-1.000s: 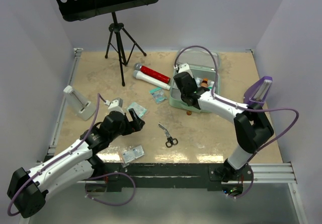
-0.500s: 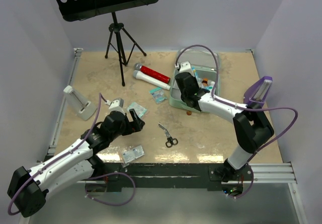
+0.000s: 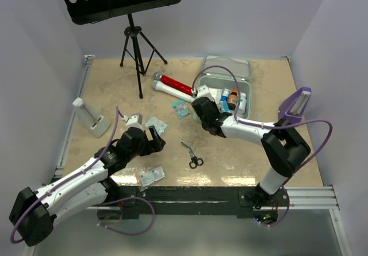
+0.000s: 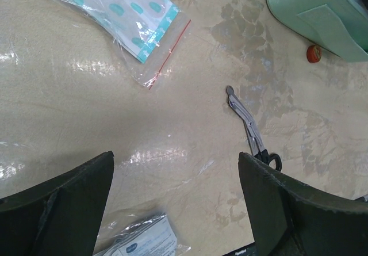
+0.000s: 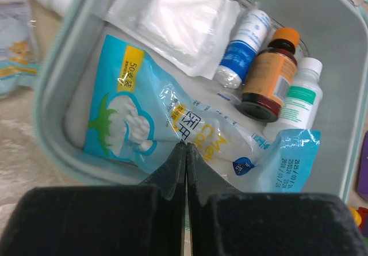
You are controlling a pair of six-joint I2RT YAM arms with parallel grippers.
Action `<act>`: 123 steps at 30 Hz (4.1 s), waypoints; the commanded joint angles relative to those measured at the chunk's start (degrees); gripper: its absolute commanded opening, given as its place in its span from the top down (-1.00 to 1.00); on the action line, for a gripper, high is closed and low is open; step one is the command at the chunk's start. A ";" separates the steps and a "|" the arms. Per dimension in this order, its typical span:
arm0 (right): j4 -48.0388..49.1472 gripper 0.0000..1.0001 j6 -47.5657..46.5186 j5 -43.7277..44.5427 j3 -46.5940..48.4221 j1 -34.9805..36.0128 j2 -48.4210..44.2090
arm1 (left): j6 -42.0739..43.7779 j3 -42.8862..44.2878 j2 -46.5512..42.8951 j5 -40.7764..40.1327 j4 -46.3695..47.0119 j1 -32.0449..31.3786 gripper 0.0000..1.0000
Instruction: Organize the medicine kit
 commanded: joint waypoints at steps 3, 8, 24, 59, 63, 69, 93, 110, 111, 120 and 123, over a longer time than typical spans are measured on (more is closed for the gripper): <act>-2.29 1.00 5.37 -3.23 2.85 4.34 1.00 | 0.71 0.43 -0.07 0.39 1.70 0.10 -0.87; -4.30 1.00 7.74 -5.45 5.22 4.17 4.42 | 0.79 0.51 -0.16 0.21 1.26 0.10 -0.87; -6.33 0.46 8.62 -15.19 4.26 -4.18 0.83 | 1.06 1.04 3.62 1.09 3.02 0.19 -0.87; -3.61 0.32 9.59 -28.63 6.64 -12.80 6.45 | 1.67 0.78 6.08 1.35 4.42 0.10 -0.87; -3.17 0.29 10.12 -31.36 6.46 -12.53 5.40 | 1.67 0.95 6.17 1.44 4.60 0.19 -0.87; -3.78 0.17 12.22 -30.06 7.34 -12.53 0.93 | 1.67 1.13 5.12 0.39 3.20 0.19 -0.87; -8.09 -0.10 47.36 -10.90 -12.16 5.66 -22.45 | -1.05 1.40 3.27 0.56 1.70 0.54 -0.88; -3.70 -0.25 55.21 -4.74 -16.66 3.55 -12.10 | -2.02 -0.98 1.51 2.76 2.32 0.54 -0.87; -3.43 -0.25 55.03 -4.74 -16.66 2.94 -11.83 | -2.02 -0.98 1.51 2.76 2.32 0.54 -0.87; 0.17 -0.28 52.05 -7.46 -15.61 -2.95 -8.94 | -1.14 -0.89 1.77 2.50 2.49 0.46 -0.87; 0.09 -0.28 51.25 -7.99 -14.20 -3.13 -6.30 | -0.97 -0.72 2.04 2.50 2.49 0.54 -0.87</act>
